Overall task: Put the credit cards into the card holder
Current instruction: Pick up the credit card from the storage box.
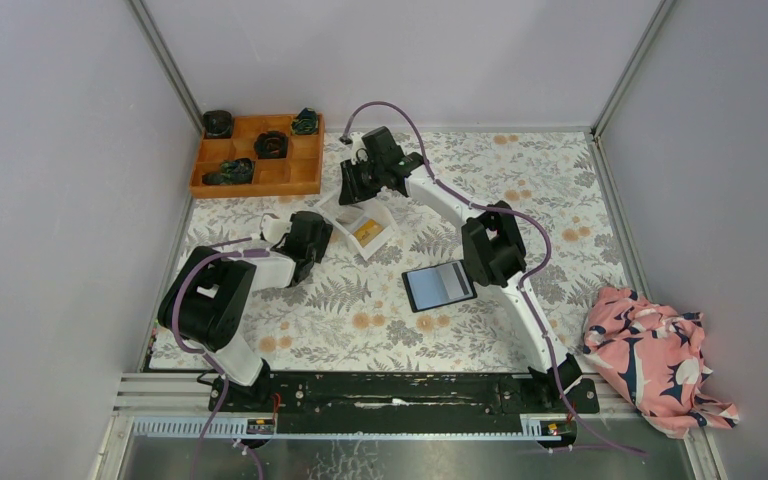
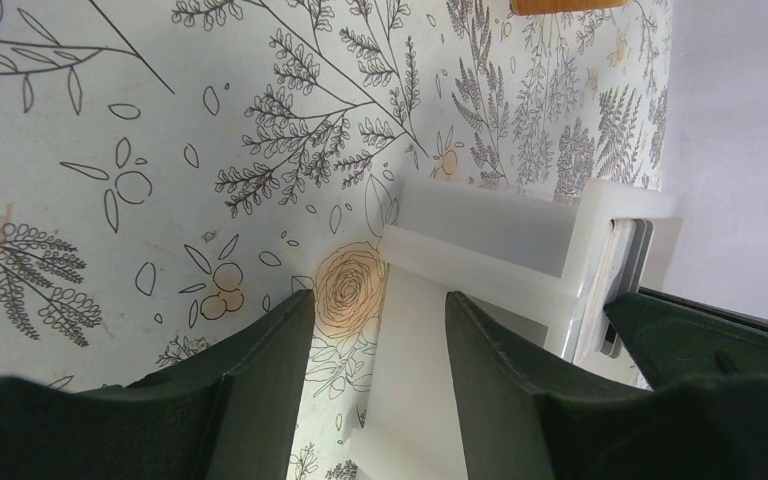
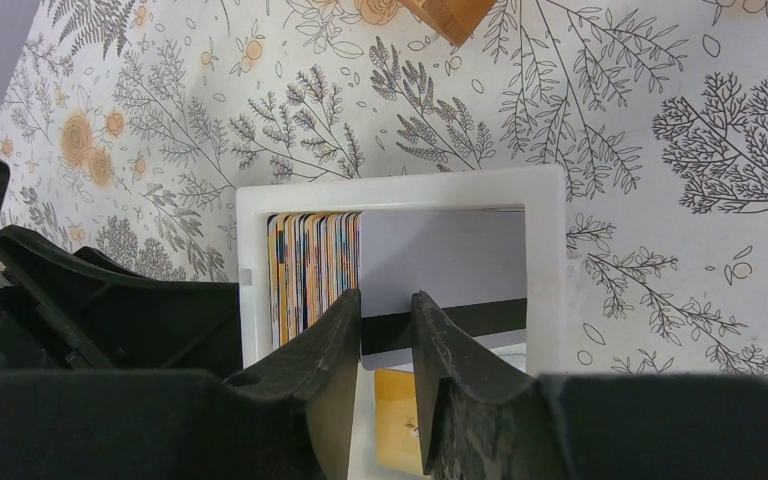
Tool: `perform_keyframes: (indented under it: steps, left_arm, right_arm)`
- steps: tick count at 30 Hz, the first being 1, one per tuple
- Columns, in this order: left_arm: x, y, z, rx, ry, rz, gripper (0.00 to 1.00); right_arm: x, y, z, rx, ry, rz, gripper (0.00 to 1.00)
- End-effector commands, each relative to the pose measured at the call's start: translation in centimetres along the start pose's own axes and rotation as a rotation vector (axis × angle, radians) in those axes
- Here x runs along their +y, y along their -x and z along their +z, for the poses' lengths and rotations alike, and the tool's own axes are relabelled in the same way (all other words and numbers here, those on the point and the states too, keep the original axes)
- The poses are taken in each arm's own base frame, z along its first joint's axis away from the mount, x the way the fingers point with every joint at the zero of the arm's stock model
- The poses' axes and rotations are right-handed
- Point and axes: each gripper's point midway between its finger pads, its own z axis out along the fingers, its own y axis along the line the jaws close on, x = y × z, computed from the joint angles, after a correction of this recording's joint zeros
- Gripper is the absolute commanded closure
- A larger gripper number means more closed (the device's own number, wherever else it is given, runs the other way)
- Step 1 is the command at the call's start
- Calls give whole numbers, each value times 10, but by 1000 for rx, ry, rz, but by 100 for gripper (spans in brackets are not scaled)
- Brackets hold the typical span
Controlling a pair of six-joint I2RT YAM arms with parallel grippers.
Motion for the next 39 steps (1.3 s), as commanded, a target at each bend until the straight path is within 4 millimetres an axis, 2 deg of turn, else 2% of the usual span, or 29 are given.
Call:
perform_keyframes:
  steps: [1,20,39]
  left_arm:
    - [10,-5,1,20,42,47,41]
    - [8,-4,0,20,40,45,41]
    - [6,-4,-2,25,34,42,41]
  right_arm:
    - [37,26,-25,-55,65,-26,69]
    - [48,33,-34,-67,82,-28,67]
    - [34,36,-45,-80,-53,-94,84]
